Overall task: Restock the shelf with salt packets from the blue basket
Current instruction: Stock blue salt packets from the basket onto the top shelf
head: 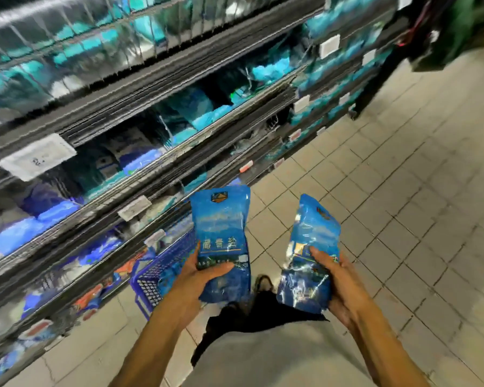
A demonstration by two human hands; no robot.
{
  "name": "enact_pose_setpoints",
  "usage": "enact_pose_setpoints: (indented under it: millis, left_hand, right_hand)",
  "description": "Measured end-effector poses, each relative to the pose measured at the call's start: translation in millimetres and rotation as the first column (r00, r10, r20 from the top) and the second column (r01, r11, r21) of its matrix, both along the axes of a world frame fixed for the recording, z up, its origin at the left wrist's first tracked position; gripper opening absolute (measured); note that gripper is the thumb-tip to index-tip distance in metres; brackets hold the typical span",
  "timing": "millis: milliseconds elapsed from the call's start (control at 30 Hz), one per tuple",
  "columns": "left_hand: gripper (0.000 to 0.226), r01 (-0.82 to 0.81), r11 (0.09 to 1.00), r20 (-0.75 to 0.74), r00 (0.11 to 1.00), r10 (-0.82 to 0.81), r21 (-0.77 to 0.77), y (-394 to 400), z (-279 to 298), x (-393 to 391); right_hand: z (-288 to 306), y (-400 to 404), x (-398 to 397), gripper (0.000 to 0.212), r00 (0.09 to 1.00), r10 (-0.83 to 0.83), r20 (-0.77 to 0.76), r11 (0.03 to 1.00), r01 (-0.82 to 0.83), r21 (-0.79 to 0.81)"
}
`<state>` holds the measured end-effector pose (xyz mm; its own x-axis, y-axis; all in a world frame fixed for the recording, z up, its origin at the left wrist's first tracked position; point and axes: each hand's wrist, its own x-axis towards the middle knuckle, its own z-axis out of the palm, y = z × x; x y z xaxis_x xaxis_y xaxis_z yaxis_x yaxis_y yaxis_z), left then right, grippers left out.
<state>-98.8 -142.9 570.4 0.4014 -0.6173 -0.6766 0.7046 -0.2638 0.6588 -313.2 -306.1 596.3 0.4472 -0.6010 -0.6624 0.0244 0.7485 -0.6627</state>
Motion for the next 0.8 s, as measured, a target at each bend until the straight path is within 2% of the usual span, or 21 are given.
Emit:
enact_pose_setpoints:
  millis: [133, 267, 367, 500, 567, 733, 800]
  left_hand:
    - [0.047, 0.126, 0.991, -0.005, 0.992, -0.127, -0.042, -43.1, 6.2, -6.0]
    - [0.037, 0.271, 0.960, 0.012, 0.962, -0.271, -0.071, -96.9, 11.7, -26.4]
    - [0.029, 0.406, 0.909, 0.078, 0.913, -0.400, -0.090, -138.5, 15.0, -48.9]
    - [0.043, 0.556, 0.828, 0.194, 0.822, -0.536, -0.071, -204.0, 9.9, -91.8]
    - [0.037, 0.592, 0.804, 0.228, 0.792, -0.567, -0.055, -235.9, 7.0, -117.8]
    - [0.042, 0.601, 0.799, 0.215, 0.784, -0.582, -0.030, -310.5, 4.5, -180.7]
    - [0.051, 0.597, 0.801, 0.216, 0.788, -0.577, -0.040, -340.8, 8.3, -201.8]
  right_hand:
    - [-3.2, -3.3, -35.7, 0.046, 0.974, -0.221, -0.042, 0.974, 0.223, 0.032]
    - [-2.5, -13.5, -74.4, 0.066, 0.933, -0.337, -0.123, 0.940, 0.326, -0.101]
    - [1.4, -24.9, -106.0, 0.059, 0.895, -0.415, -0.164, 0.906, 0.388, -0.172]
    - [3.5, -54.8, -154.7, 0.039, 0.826, -0.517, -0.227, 0.846, 0.452, -0.283]
    - [4.2, -75.7, -180.3, 0.043, 0.811, -0.532, -0.244, 0.837, 0.459, -0.299]
    - [9.5, -142.5, -248.6, 0.054, 0.833, -0.493, -0.253, 0.856, 0.412, -0.311]
    - [14.3, -175.8, -271.2, 0.054, 0.840, -0.483, -0.246, 0.857, 0.397, -0.328]
